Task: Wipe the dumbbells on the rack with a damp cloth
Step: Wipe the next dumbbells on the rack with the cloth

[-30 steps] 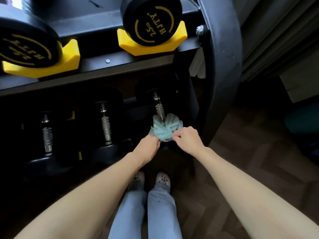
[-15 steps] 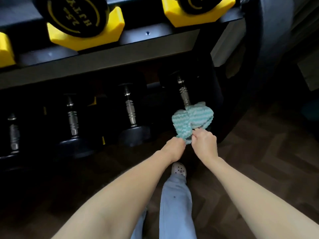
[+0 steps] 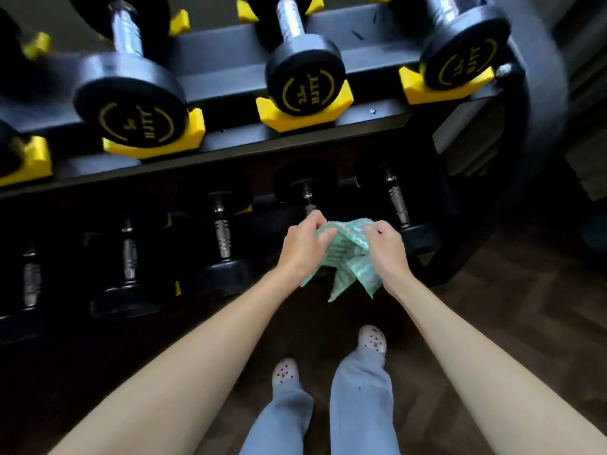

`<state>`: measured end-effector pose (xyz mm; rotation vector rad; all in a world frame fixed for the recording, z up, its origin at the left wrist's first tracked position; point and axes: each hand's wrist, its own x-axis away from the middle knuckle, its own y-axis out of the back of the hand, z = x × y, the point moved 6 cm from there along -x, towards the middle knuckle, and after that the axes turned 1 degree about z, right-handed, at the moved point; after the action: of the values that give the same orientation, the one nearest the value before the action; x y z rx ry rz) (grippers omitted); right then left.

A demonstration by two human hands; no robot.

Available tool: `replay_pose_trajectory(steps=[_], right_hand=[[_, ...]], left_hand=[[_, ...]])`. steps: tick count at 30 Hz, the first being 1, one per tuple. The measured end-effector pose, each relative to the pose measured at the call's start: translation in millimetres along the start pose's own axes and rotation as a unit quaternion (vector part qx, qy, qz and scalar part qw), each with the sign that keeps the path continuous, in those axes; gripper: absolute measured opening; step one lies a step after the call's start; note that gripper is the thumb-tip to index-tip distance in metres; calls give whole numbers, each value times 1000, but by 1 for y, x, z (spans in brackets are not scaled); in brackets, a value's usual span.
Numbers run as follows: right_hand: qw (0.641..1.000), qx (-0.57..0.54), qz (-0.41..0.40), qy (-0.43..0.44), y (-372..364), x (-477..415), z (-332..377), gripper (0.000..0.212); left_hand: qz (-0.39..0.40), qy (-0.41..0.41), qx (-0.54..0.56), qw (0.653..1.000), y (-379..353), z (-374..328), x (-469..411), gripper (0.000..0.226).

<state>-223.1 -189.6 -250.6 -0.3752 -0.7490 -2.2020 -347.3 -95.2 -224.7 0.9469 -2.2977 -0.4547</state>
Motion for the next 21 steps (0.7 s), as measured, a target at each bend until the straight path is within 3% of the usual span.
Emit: replay_pose_trajectory(steps=[3,5,8,12,14,21], right_hand=[[997,-15,66,29,5,32,52,24],[989,5,143,43,7,56,85,42],[968,166,164,90,10,81,124,67],[946,274,71,158,4,100,166,37],[939,285,96,167,-17,105,172,28],[950,232,163,128,-120,93,133,29]], left_hand=[[-35,-58,-22,998,47,-35,19,18],[-62,-88,-49,993,78,-58,35,17],[-88,-119,-87,985,116,-87,56,18],[-131,-120,-144,973,159,-96,82,22],[-156,-87,-156,971,179,-79,88,23],[-194,77,-111,972,196,42,85,21]])
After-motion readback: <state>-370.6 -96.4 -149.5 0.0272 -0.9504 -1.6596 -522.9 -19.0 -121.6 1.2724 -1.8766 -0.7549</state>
